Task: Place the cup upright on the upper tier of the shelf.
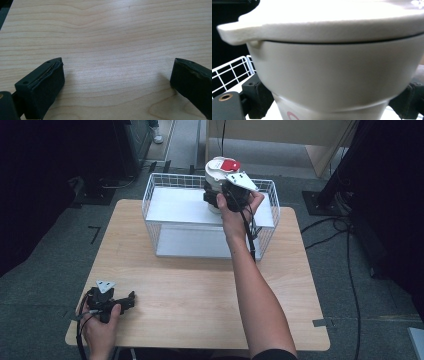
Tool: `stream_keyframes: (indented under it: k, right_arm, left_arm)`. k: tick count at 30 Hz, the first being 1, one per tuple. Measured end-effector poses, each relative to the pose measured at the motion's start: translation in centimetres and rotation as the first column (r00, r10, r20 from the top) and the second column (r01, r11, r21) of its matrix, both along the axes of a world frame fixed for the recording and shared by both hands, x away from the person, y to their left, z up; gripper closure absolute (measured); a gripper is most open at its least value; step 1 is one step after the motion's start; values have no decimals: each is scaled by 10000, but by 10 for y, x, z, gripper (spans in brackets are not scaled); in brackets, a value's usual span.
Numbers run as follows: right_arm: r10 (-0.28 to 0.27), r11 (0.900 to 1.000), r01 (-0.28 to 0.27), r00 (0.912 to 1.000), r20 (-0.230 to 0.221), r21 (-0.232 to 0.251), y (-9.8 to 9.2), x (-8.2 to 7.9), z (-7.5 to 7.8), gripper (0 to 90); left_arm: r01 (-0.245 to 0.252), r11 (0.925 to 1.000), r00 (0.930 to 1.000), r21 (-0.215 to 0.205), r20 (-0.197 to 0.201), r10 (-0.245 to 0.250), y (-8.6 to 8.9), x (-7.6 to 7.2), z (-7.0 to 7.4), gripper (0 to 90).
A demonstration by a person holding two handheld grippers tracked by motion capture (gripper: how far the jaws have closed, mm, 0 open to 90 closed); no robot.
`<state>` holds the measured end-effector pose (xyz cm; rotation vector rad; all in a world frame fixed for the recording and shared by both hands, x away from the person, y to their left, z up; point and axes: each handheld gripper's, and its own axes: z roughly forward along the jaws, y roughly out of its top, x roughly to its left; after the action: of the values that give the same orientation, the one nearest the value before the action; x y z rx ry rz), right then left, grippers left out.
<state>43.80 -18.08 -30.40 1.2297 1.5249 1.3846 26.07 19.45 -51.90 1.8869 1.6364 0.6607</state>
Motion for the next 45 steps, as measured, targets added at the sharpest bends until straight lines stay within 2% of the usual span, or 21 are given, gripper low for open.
stream_keyframes:
  k: [14,15,17,19,22,28,38,45]
  right_arm:
    - [95,10000,-95,9999,46,-2,-3,-1,-4,93]
    - [107,9999,-107,9999,59,47,-3,-1,-4,85]
    - [192,9995,-195,9998,85,254,-5,-3,-3,13]
    - [384,9980,-384,9993,12,495,-7,-3,0,7]
    - [374,9985,-372,9993,-32,398,-8,-5,0,5]
    - [414,9988,-413,9991,-37,275,-14,-11,1,0]
    - [529,9978,-526,9986,-76,409,-25,-23,-10,0]
    - [527,9977,-526,9986,-4,422,-38,-38,-15,0]
  left_arm:
    - [-4,10000,10000,-11,-1,4,0,0,0,0]
    - [-3,10000,10000,-11,-3,3,0,0,0,0]
    - [-1,10000,10000,5,3,1,0,0,0,0]
    - [-3,10000,10000,5,1,3,0,0,0,0]
    - [-2,10000,10000,4,1,2,0,0,0,0]
    - [7,10000,10000,21,6,-7,0,0,0,0]
    - [8,10000,10000,5,-17,-8,0,0,0,0]
    - [12,10000,10000,9,-18,-12,0,0,0,0]
